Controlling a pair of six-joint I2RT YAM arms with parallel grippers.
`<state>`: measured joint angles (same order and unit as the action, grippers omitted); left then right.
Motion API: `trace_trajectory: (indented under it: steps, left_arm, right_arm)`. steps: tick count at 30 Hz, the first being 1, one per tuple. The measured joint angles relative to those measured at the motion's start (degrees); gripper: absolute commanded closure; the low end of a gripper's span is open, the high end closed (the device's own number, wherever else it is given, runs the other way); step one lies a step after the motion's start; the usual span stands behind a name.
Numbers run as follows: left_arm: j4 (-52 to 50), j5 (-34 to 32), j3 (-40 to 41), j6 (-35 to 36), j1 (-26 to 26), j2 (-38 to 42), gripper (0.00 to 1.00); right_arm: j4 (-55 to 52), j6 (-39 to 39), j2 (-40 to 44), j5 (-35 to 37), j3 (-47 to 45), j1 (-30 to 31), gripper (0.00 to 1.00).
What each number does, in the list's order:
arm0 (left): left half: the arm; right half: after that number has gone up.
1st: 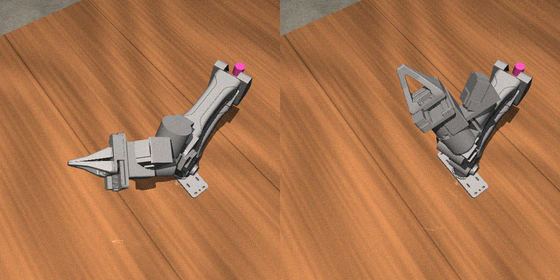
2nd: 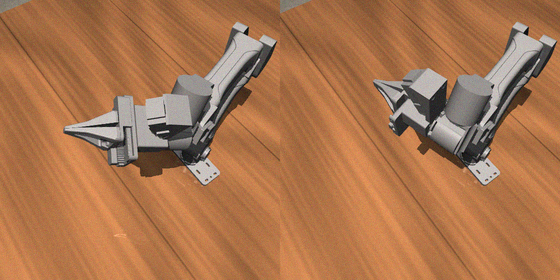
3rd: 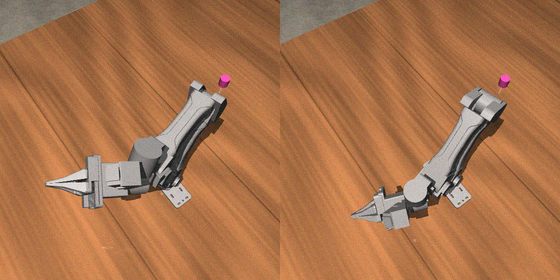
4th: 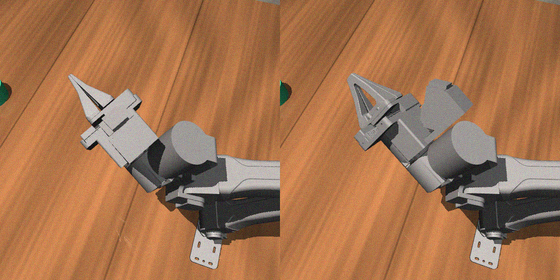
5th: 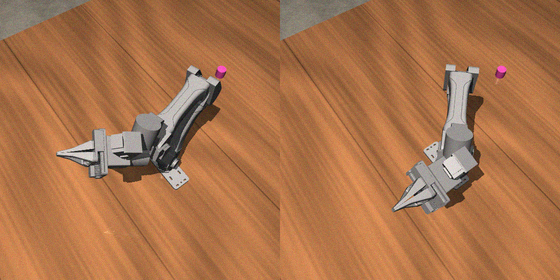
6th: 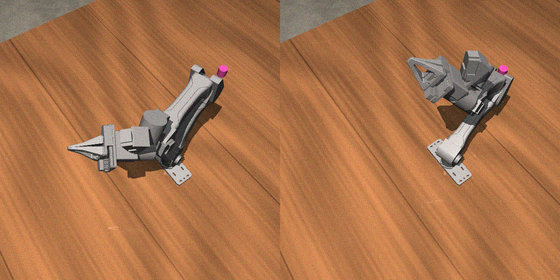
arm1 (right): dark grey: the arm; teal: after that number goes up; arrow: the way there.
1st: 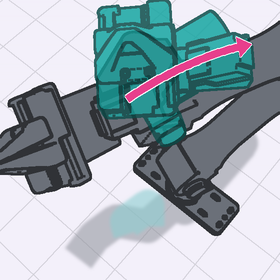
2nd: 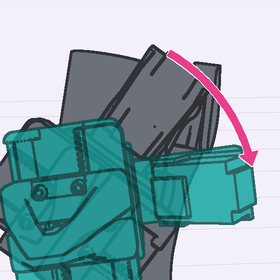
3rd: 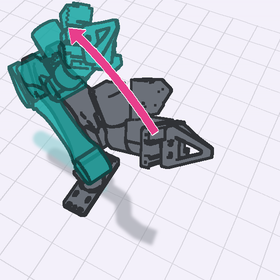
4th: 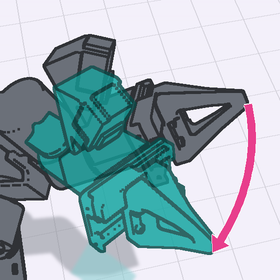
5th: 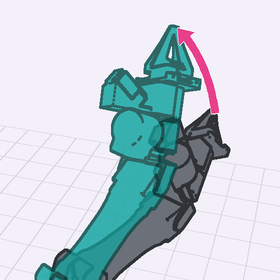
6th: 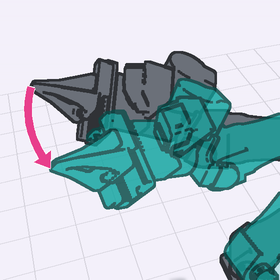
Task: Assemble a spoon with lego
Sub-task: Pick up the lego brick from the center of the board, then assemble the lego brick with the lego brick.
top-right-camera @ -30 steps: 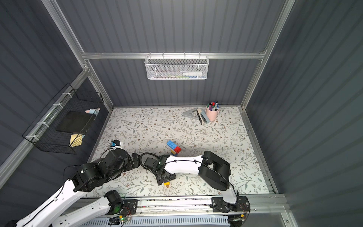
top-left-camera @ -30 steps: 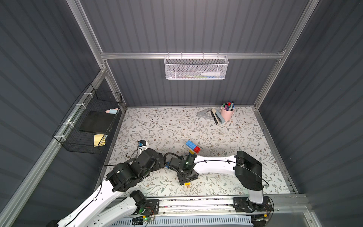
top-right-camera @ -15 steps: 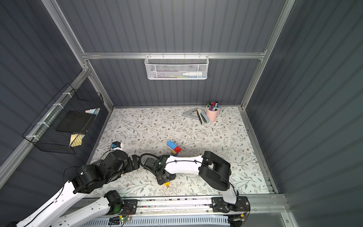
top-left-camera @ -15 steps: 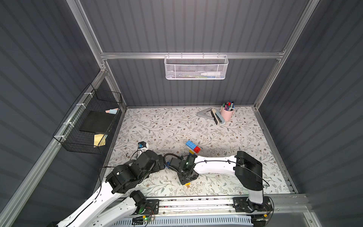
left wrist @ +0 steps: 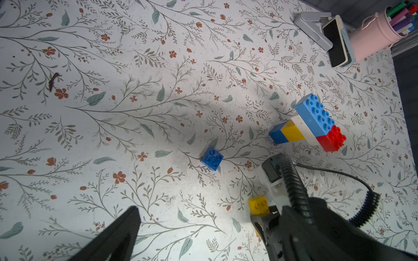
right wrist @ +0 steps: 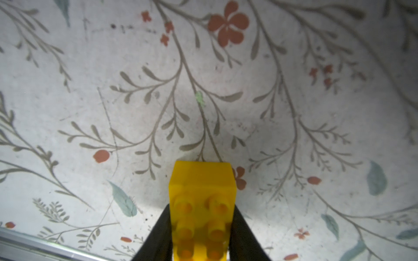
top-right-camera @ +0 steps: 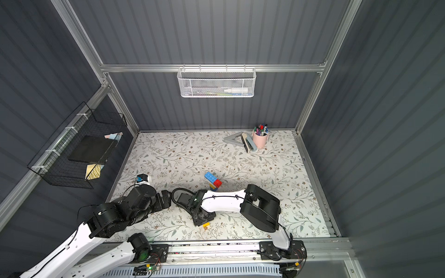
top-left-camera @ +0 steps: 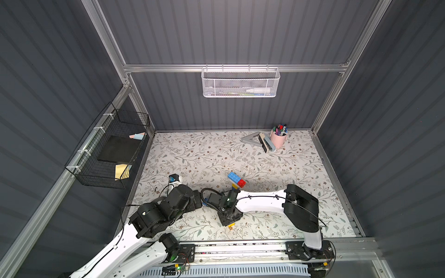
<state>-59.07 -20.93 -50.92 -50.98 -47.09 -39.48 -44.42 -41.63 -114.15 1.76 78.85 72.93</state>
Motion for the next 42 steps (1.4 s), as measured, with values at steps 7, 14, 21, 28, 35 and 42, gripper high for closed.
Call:
trace_trajectory:
  steps: [7, 14, 21, 28, 35, 42]
  left_arm:
    - [0.28, 0.28, 1.18, -0.02, 0.0, 1.01, 0.01]
    - [2.25, 2.62, 3.78, -0.2, 0.0, 3.61, 0.01]
    - [5.09, 5.22, 7.17, -0.17, 0.0, 5.25, 0.01]
    - [10.25, 8.0, 10.62, 1.2, 0.0, 0.04, 0.01]
    - [15.85, 12.52, 13.84, 4.39, 0.0, -1.7, 0.01]
    - [18.88, 15.08, 15.32, 7.02, 0.0, -3.32, 0.01]
  right_arm:
    - [-3.32, 3.23, 0.9, 0.02, 2.12, -0.13, 0.79]
    - [-9.73, 13.33, 12.24, 1.27, 6.58, -0.98, 0.81]
    - [-13.64, 28.17, 21.92, 1.44, 11.02, -12.33, 0.82]
    - [-15.58, 40.02, 16.68, -1.7, 17.79, -17.81, 0.83]
    - [-19.43, 44.33, 6.19, -2.8, 26.86, -22.34, 0.83]
    - [-21.77, 46.86, 3.15, -3.82, 28.3, -24.06, 0.83]
